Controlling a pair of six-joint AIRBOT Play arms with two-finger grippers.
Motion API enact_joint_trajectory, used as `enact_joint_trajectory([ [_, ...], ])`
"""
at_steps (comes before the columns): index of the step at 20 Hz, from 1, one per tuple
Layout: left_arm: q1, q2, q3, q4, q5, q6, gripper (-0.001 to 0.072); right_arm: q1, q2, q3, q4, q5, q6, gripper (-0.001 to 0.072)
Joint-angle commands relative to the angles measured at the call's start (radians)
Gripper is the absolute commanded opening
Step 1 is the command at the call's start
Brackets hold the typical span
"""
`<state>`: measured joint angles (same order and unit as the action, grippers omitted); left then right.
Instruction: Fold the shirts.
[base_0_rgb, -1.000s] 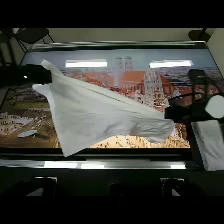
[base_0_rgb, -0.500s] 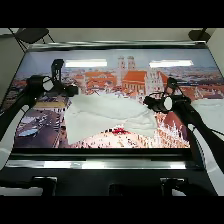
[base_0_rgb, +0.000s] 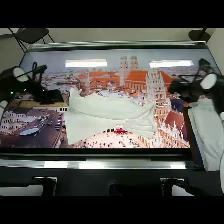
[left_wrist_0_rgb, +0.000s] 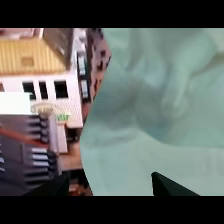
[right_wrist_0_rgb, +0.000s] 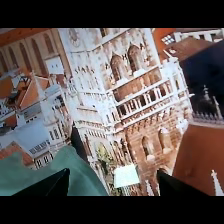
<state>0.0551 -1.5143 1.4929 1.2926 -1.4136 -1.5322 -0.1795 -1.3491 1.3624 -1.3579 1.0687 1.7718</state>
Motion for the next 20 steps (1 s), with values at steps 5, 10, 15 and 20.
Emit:
enact_joint_trajectory([
  [5, 0.258, 0.32, -0.648, -0.255, 0.064, 0.151, 0.0591, -0.183, -0.026, -0.031, 0.197, 0.317, -0.231, 0.0617],
  [10, 0.264, 0.324, -0.856, -0.311, 0.112, 0.193, 0.0585, -0.154, -0.082, -0.074, 0.206, 0.343, -0.265, 0.0612],
  [15, 0.211, 0.292, -0.933, -0.414, 0.261, 0.201, 0.0584, -0.152, -0.124, -0.074, 0.203, 0.347, -0.269, 0.0613],
  [20, 0.093, 0.261, -0.933, -0.489, 0.418, 0.155, 0.0573, -0.152, -0.152, -0.074, 0.197, 0.343, -0.269, 0.0621],
])
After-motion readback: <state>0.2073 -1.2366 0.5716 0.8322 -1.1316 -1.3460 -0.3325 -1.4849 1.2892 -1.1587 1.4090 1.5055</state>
